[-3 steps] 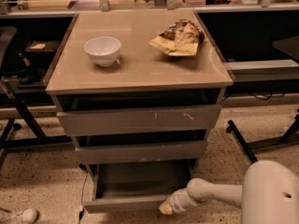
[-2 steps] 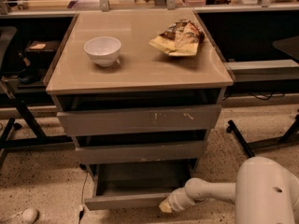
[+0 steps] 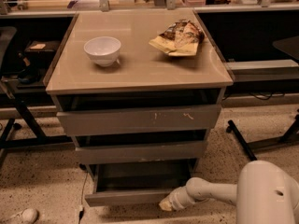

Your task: Close bottom drawer

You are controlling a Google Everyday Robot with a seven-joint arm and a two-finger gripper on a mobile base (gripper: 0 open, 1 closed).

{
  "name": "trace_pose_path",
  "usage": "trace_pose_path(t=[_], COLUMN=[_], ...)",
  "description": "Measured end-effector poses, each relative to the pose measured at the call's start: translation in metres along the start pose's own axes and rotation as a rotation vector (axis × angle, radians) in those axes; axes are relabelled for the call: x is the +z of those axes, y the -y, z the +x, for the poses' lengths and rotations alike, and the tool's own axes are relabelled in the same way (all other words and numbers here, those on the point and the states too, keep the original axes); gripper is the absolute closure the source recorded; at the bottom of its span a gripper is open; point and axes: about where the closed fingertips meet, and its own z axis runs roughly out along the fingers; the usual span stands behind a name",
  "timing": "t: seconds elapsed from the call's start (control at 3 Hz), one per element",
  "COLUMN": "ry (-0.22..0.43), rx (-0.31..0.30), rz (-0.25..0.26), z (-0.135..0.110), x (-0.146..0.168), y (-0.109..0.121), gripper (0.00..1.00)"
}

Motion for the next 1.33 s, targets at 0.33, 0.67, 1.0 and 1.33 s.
trace_pose_path(t=[0.33, 0.67, 1.0, 1.33], ry=[0.072, 0.123, 0.155, 0.155], rx=[0.041, 0.063, 0.079, 0.082], rz=[0.038, 0.084, 0.110, 0.107], z=[-0.016, -0.027, -0.033, -0.033], x=[-0.004, -0.008, -0.010, -0.009], y=[0.017, 0.036, 0.047, 0.047], gripper=[1.00, 1.00, 1.00, 1.00])
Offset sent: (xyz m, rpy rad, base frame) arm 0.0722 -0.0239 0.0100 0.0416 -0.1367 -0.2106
